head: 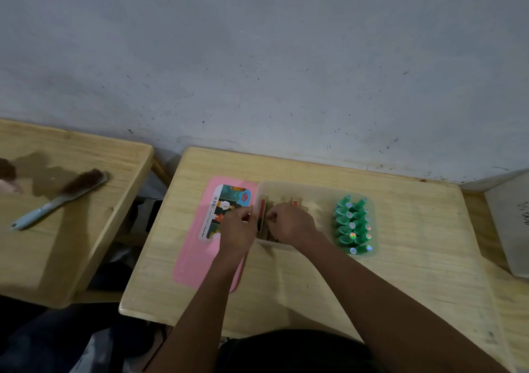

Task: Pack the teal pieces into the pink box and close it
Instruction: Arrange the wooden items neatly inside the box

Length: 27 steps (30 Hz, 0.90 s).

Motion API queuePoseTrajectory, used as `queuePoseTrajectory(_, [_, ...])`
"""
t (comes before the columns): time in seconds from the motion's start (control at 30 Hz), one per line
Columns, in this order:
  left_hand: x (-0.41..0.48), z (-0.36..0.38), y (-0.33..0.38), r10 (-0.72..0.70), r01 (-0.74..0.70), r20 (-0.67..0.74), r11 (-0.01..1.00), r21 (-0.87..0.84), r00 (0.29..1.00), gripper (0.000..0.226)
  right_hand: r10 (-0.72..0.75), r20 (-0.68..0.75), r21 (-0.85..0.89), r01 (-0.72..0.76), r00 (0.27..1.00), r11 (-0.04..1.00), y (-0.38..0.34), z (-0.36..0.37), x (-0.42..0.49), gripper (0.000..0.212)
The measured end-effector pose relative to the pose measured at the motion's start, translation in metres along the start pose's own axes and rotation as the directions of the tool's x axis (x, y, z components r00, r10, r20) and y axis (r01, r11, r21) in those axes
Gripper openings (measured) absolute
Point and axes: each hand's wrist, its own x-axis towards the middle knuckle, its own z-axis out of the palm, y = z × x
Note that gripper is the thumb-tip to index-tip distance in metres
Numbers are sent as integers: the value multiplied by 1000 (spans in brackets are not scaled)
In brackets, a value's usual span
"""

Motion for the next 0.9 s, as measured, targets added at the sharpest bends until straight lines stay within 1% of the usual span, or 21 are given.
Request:
queuePoseTrajectory(0.03, [0,0,0,-1,1,4,1000,1,1000,33,30,37,-12,-29,999,999,-2,2,3,22])
queuePoseTrajectory(0.07, [0,0,0,1,-1,8,1000,5,1000,33,63,41,-35,-61,997,998,-3,3,5,22])
queuePoseTrajectory(0.13, [1,0,0,5,-5,9,1000,2,1000,34,116,4,-57,-115,993,992,-3,5,9,21])
queuePoseTrajectory(0.27, [0,0,-1,27,-27,-6,1000,-1,1000,32,152,-50,-62,-155,987,986,-12,7,11,19])
queuePoseTrajectory(0.4, [0,0,-2,51,-51,-17,999,-4,999,29,204,-36,-3,-204,978,979,-18,7,12,19])
queuePoseTrajectory(0.53, [0,0,-3,61,-61,-22,998,15,998,29,269,0,98,-268,963,958,-16,5,16,20])
queuePoseTrajectory(0.67, [0,0,-3,57,-57,-4,998,5,998,26,274,5,167,-271,962,948,-17,4,17,31])
queuePoseTrajectory(0.77, [0,-1,-1,60,-60,-5,998,2,998,24,277,-3,207,-271,961,940,-16,6,16,35])
queuePoseTrajectory(0.9, [0,0,-2,45,-45,-12,999,-6,999,29,299,1,186,-294,954,938,-13,7,13,28])
